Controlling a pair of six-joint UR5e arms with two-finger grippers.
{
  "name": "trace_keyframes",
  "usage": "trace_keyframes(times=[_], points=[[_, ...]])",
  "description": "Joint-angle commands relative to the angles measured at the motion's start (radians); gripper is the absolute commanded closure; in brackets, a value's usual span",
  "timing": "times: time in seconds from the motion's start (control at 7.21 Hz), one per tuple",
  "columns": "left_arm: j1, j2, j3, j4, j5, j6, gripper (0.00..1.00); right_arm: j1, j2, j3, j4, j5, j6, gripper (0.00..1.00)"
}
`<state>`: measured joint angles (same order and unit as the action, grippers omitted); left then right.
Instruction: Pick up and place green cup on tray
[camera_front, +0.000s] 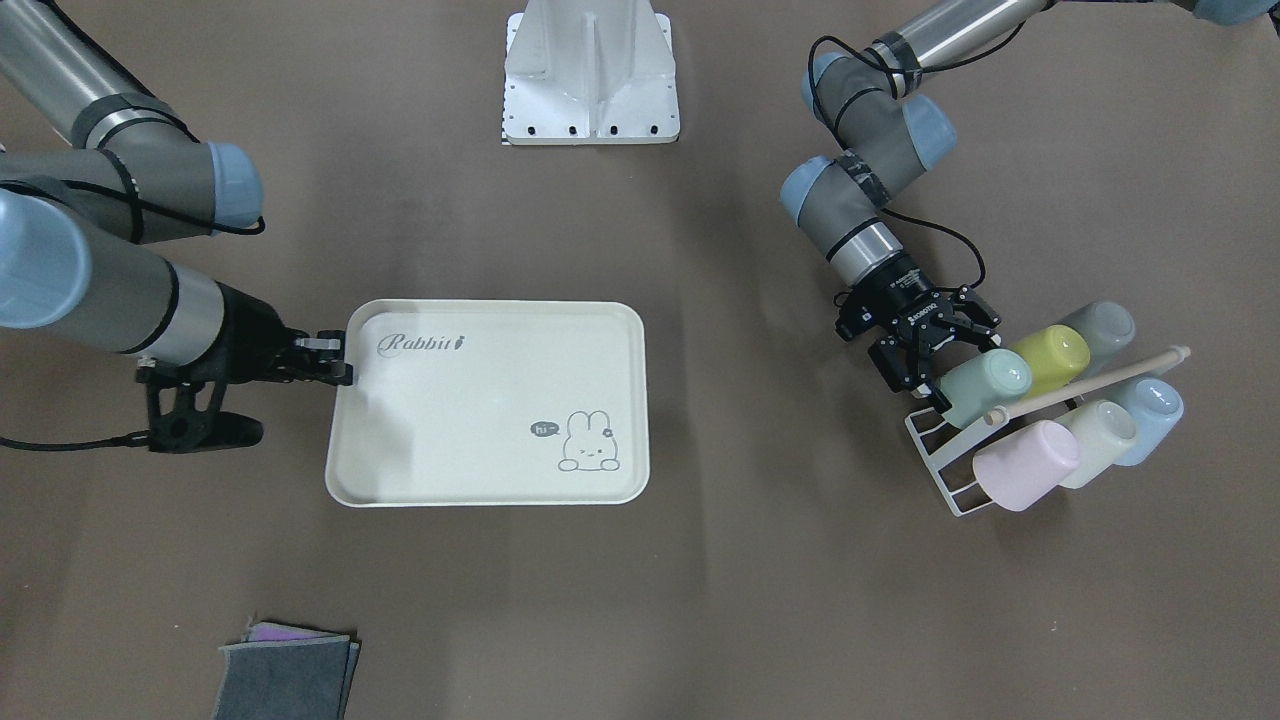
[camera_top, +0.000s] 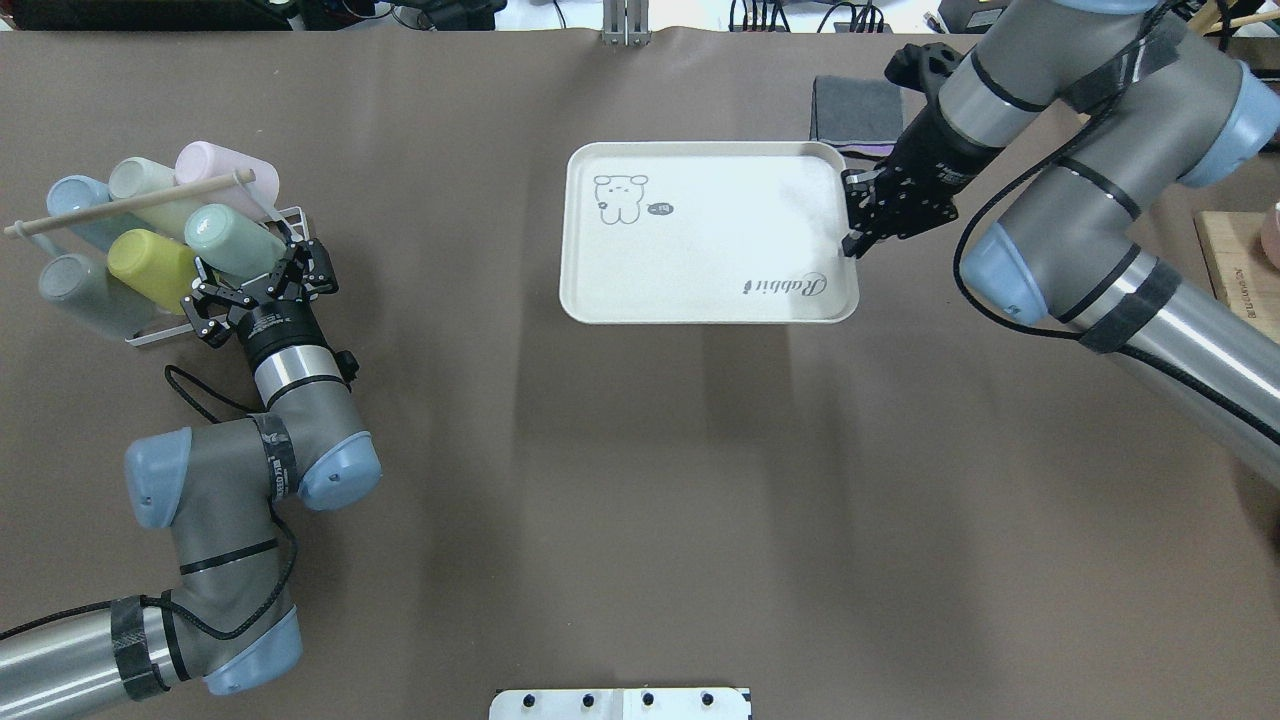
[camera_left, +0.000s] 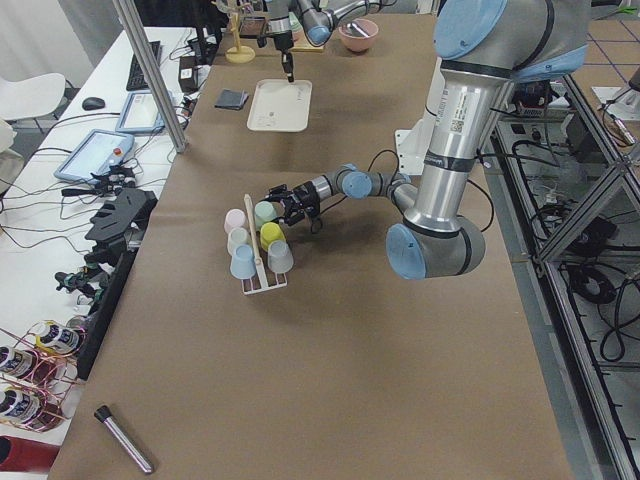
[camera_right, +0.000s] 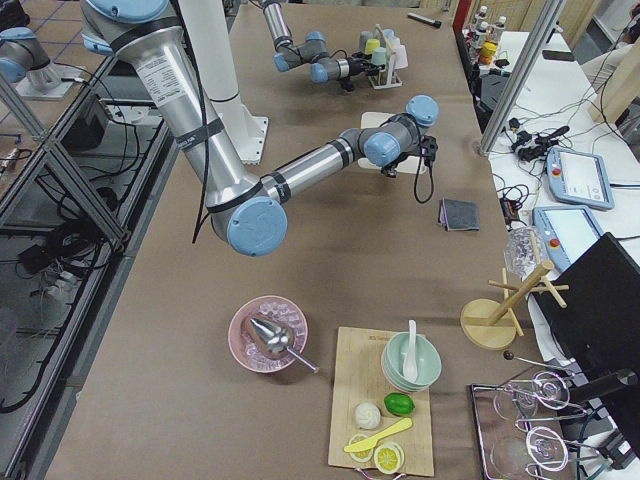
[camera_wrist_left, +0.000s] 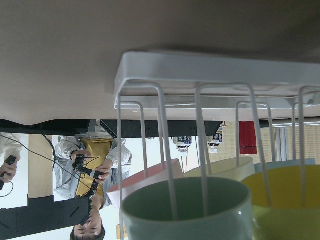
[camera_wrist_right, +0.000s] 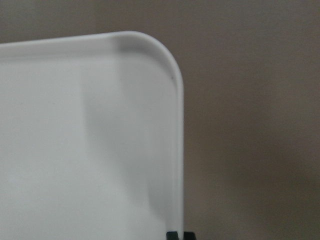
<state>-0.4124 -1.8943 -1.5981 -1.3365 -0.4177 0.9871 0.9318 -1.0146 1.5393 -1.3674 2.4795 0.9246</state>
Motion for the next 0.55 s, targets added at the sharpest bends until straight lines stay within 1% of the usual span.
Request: trace_keyframes(times=[0.0,0.28,0.42], points=[[-0.008,0.000,0.004,-0.003,0.008,-0.022,0.02,-0.146,0.077,-0.013,0.036,-0.138,0.063,1.00],[-0.008,0.001,0.014,0.000,0.010,-0.044,0.03,-0.215,0.096,-0.063,0.121,-0.194,0.167,1.00],[-0.008,0.003,0.015,0.000,0.010,-0.045,0.09,-0.237,0.125,-0.109,0.163,-0.203,0.224,1.00]])
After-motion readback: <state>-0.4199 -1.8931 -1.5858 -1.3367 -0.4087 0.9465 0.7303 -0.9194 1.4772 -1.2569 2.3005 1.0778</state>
